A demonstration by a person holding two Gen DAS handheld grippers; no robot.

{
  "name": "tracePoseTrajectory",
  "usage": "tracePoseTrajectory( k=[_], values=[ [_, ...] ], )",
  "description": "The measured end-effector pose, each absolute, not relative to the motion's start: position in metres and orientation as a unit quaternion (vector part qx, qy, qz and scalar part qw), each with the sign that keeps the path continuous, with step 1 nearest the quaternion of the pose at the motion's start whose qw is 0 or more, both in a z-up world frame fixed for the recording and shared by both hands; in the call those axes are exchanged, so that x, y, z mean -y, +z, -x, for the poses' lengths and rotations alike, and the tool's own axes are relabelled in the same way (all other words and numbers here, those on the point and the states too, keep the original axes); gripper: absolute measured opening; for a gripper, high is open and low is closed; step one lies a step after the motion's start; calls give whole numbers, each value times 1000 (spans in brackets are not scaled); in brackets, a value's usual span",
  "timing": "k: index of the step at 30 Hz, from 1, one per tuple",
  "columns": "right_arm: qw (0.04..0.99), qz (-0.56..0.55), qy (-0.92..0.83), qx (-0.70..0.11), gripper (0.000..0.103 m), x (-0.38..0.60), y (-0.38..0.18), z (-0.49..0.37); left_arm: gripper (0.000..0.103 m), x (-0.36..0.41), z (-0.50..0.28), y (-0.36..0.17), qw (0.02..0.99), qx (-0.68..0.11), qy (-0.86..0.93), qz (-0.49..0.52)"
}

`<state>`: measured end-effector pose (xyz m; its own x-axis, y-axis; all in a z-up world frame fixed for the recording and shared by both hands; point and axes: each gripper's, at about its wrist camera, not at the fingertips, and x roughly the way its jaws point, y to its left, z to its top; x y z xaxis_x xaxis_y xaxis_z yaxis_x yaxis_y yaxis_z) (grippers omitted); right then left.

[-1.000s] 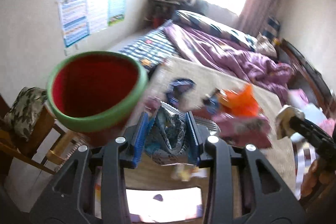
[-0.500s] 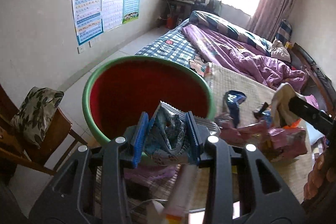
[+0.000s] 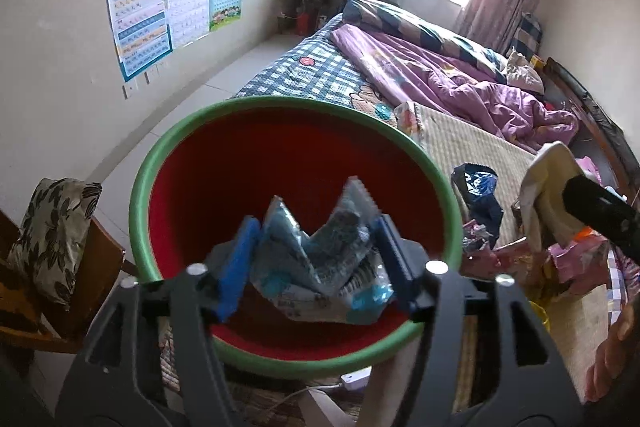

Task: Collect trash
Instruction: 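Carry both wrappers over the red basin and open both grippers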

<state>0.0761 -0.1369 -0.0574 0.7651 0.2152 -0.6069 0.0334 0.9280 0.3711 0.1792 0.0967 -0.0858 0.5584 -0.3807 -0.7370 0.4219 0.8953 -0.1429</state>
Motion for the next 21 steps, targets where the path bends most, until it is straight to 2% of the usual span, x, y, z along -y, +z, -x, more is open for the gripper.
tracePoseTrajectory(
  k=[6, 13, 15, 21],
  values=[
    [918, -172, 55, -353, 61, 118, -61, -89, 70, -111, -179, -83, 883, -409, -230, -16],
    [912, -156, 72, -373, 62, 96, -73, -112, 74, -127, -179, -77, 890, -401, -217, -9],
    [909, -151, 75, -380, 62, 92, -77, -117, 81, -131, -178, -75, 893, -397, -210, -8],
    [904, -142, 74, -397, 64, 82, -87, -127, 81, -142, -178, -78, 895, -400, -198, -2]
  ],
)
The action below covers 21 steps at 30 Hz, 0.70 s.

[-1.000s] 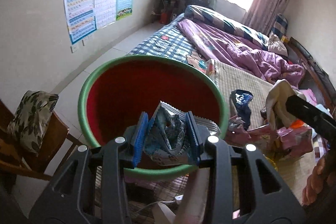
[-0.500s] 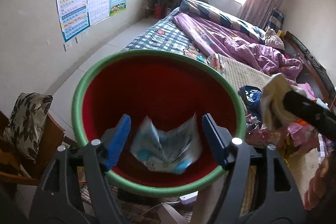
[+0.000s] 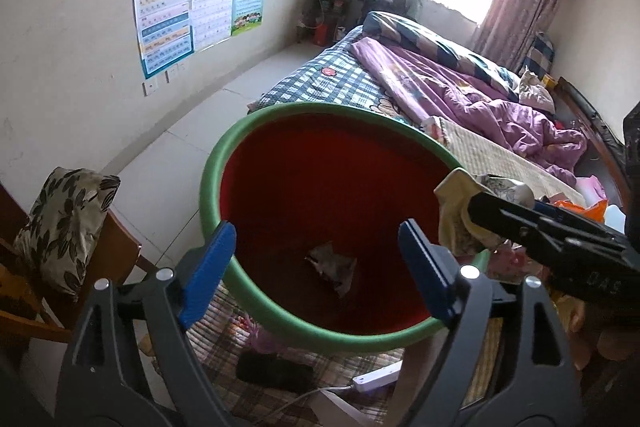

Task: Collect trash
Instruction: 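Carry both wrappers over the red basin and open both grippers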

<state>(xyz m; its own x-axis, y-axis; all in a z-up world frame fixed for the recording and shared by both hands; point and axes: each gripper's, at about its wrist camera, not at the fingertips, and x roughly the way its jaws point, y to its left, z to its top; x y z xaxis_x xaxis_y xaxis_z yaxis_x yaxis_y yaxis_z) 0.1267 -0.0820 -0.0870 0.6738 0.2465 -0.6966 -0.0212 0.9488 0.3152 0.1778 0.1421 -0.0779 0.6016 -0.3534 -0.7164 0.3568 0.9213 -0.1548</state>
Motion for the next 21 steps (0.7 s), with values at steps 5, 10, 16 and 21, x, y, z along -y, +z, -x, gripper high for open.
tracePoseTrajectory(
  k=[5, 10, 16, 21],
  values=[
    [908, -143, 71, -389, 73, 83, -85, -125, 81, -147, -177, -80, 895, -403, -192, 2],
    [917, -142, 58, -367, 73, 95, -69, -109, 81, -147, -174, -77, 896, -400, -195, 4],
    [934, -131, 32, -330, 73, 121, -44, -74, 81, -137, -164, -68, 897, -391, -208, 5],
    [938, -152, 0, -312, 74, 158, -37, -40, 81, -123, -152, -64, 895, -388, -218, 3]
  ],
)
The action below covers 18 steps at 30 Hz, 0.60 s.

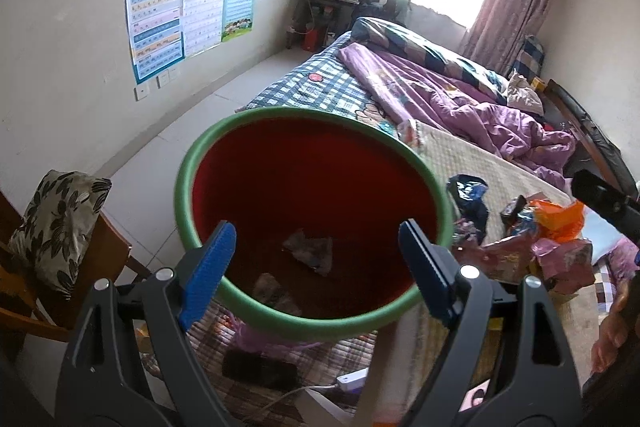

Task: Collect trash
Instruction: 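Grasp the yellow snack wrapper with the left gripper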

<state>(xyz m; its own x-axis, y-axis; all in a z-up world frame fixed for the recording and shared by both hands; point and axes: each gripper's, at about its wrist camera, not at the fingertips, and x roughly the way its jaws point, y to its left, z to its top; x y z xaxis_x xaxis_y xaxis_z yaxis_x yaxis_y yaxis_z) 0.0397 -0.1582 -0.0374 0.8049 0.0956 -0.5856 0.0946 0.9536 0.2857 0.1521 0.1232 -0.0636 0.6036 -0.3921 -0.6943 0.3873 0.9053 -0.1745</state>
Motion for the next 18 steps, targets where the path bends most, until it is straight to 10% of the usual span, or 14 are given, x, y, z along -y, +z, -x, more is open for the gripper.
tracePoseTrajectory(
  k=[18],
  values=[
    [927, -169, -27, -335, 75, 274, -66, 59, 81, -61, -62, -62, 904, -393, -165, 15]
  ],
)
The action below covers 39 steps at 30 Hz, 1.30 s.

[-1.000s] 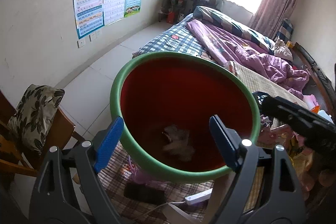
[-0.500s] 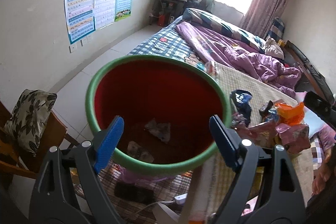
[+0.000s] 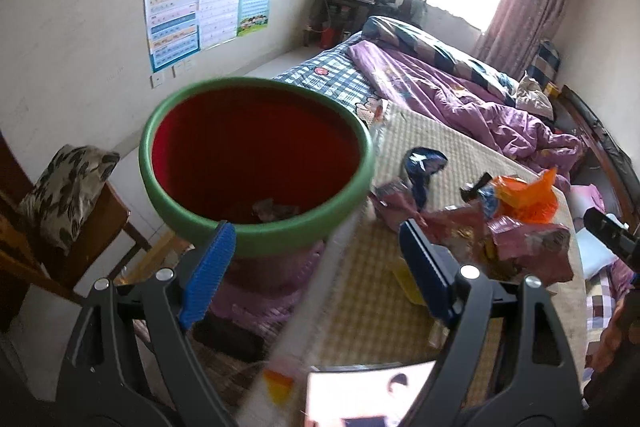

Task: Collect trash
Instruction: 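Grasp the yellow snack wrapper with the left gripper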

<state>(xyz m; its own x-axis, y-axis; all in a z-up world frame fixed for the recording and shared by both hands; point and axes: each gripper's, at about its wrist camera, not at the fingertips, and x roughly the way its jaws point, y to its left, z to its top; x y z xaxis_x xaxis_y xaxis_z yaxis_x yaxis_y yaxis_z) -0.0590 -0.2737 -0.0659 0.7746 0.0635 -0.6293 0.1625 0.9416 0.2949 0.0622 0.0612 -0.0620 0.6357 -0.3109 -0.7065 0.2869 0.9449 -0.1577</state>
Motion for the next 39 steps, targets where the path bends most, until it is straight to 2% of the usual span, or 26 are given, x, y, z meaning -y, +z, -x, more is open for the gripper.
tracePoseTrajectory(
  k=[7, 16, 20, 22, 24, 26, 27, 28, 29, 39],
  values=[
    [917, -173, -9, -359, 75, 307, -85, 78, 81, -34, -29, -73, 901, -405, -153, 27],
    [910, -174, 2, -377, 75, 334, -96, 87, 81, 48, -26, -111, 869, -454, -194, -38],
    [909, -163, 6, -382, 75, 343, -98, 86, 81, 60, -31, -125, 862, -470, -187, -48],
    [907, -165, 13, -387, 75, 349, -100, 82, 76, 62, -36, -131, 854, -483, -190, -36],
    [905, -170, 19, -390, 75, 351, -103, 77, 55, 62, -41, -136, 846, -498, -190, -24],
    [899, -183, 35, -396, 76, 351, -107, 71, 50, 62, -43, -138, 842, -504, -190, -11],
    [896, -189, 40, -399, 76, 351, -109, 68, 44, 62, -42, -136, 845, -500, -189, -10],
    [892, -197, 46, -403, 77, 351, -113, 65, 33, 62, -41, -133, 849, -494, -188, -11],
    [889, -204, 50, -406, 78, 350, -115, 62, 31, 62, -40, -130, 852, -489, -187, -11],
    [874, -244, 82, -412, 78, 342, -124, 41, 31, 50, -25, -92, 876, -446, -182, -9]
  ],
)
